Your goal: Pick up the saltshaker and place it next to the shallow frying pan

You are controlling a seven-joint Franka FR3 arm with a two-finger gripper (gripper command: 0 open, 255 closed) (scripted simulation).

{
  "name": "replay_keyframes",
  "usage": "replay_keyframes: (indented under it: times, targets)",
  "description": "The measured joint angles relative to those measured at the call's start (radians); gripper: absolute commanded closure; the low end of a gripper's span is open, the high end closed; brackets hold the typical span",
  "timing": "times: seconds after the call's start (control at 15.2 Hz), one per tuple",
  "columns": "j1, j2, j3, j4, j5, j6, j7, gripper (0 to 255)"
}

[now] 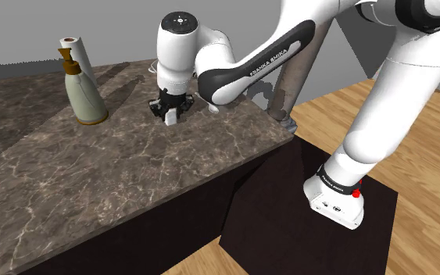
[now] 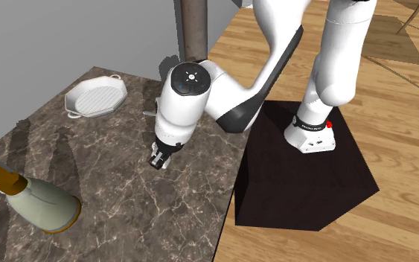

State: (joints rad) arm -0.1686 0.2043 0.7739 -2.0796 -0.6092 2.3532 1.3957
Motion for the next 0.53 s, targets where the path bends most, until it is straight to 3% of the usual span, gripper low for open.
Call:
replay_keyframes:
  times: [0.53]
  targets:
    - [-0.026,-0.075,0.029,0.035,0.107,-0.067,-0.089,255]
